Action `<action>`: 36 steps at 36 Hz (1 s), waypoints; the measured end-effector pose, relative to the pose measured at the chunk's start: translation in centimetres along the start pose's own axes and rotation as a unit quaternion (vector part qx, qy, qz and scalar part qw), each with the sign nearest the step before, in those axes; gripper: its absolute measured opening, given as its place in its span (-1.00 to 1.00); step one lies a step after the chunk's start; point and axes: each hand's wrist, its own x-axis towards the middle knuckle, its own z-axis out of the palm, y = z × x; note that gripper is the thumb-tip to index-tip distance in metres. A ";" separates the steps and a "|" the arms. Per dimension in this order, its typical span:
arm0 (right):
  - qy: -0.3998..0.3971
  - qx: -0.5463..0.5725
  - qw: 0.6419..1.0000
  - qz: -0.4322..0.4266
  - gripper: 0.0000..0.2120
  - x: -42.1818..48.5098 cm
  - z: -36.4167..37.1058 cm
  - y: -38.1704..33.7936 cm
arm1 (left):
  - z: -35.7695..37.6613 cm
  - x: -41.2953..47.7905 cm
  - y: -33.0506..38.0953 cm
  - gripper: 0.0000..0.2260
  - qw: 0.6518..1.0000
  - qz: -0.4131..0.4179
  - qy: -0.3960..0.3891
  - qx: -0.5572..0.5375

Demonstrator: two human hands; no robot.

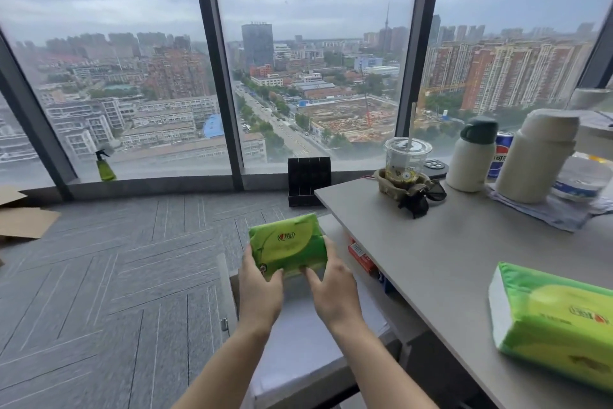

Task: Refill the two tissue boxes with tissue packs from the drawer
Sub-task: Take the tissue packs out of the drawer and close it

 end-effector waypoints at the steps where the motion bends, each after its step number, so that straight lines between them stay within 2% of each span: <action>1: 0.009 0.000 1.000 -0.011 -0.42 -0.2 -0.5 -0.7 | -0.3 -0.3 0.7 -0.33 1.000 0.010 0.002 -0.003; 10: 0.098 0.012 0.991 -0.085 -0.49 -3.1 -7.7 -5.5 | -1.2 -4.5 7.1 -0.36 0.990 0.124 -0.007 -0.066; 16: 0.159 -0.031 0.982 -0.099 -0.42 -7.3 -14.0 -6.5 | -0.3 -9.0 10.2 -0.36 0.977 0.168 -0.069 -0.110; 20: 0.194 -0.045 0.977 -0.081 -0.45 -11.4 -17.7 -6.0 | 0.5 -12.7 11.9 -0.40 0.964 0.195 -0.124 -0.131; 26: 0.246 -0.082 0.965 -0.026 -0.45 -17.5 -22.6 -4.7 | 3.1 -18.8 13.0 -0.40 0.947 0.185 -0.204 -0.166; 29: 0.265 -0.104 0.959 0.002 -0.45 -20.4 -24.8 -3.9 | 5.0 -21.2 12.7 -0.32 0.944 0.185 -0.224 -0.156; 33: 0.293 -0.122 0.948 0.038 -0.46 -24.3 -27.3 -2.0 | 7.1 -25.0 12.5 -0.38 0.931 0.195 -0.277 -0.138; 36: 0.306 -0.124 0.941 0.073 -0.50 -26.6 -28.3 -0.3 | 8.1 -27.2 12.0 -0.35 0.923 0.199 -0.312 -0.104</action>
